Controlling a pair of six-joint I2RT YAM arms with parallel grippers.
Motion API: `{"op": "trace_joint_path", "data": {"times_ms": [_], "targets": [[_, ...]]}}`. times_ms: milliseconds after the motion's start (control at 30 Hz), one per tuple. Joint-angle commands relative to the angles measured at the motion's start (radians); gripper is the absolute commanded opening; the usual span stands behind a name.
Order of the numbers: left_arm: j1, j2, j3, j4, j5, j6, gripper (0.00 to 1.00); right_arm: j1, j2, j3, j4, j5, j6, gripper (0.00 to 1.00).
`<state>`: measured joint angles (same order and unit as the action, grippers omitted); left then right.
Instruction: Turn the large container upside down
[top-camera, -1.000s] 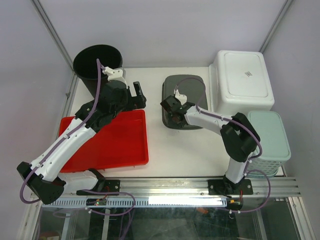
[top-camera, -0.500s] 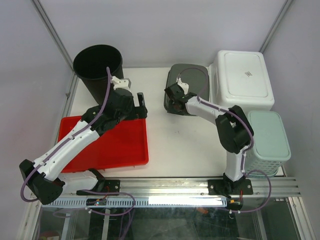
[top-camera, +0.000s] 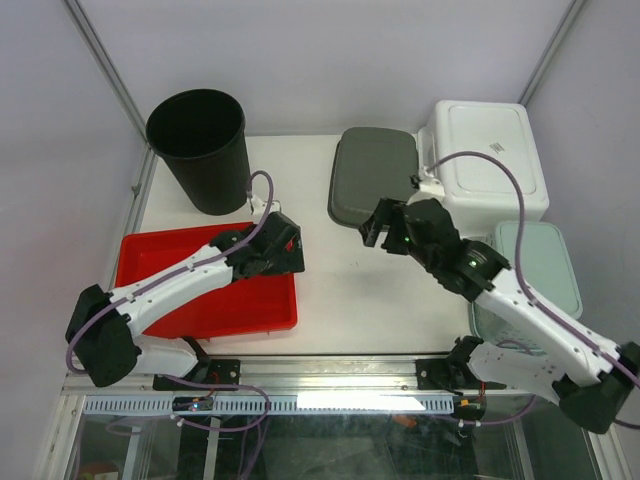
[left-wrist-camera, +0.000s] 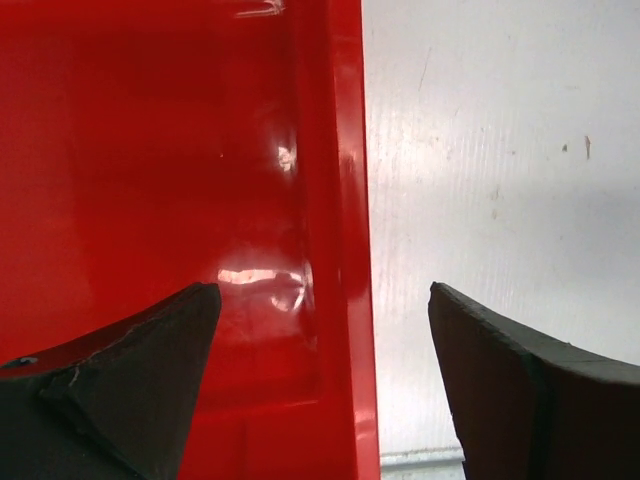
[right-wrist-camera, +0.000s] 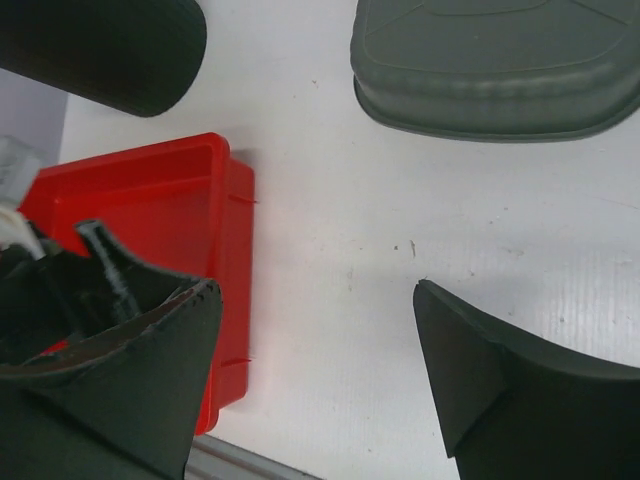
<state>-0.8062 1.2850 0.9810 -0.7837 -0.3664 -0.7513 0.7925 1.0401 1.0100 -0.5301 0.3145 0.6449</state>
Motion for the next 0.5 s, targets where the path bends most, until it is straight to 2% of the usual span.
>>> {"op": "trace_joint_path", "data": {"times_ms": [0, 67, 233, 333, 467], "targets": [[-0.025, 0.09, 0.011, 0.113, -0.04, -0.044, 0.85, 0.002, -0.148, -0.035, -0.115, 0.091, 0.046, 0.82], [-0.036, 0.134, 0.019, 0.124, -0.048, -0.053, 0.81, 0.002, -0.195, -0.042, -0.15, 0.11, 0.053, 0.82], [-0.041, 0.206, -0.001, 0.171, -0.037, -0.096, 0.6, 0.001, -0.239, -0.045, -0.2, 0.131, 0.07, 0.83], [-0.044, 0.234, -0.012, 0.189, -0.028, -0.103, 0.45, 0.001, -0.243, -0.04, -0.206, 0.13, 0.071, 0.83], [-0.048, 0.219, -0.007, 0.186, -0.02, -0.102, 0.19, 0.001, -0.246, -0.024, -0.216, 0.141, 0.068, 0.83]]}}
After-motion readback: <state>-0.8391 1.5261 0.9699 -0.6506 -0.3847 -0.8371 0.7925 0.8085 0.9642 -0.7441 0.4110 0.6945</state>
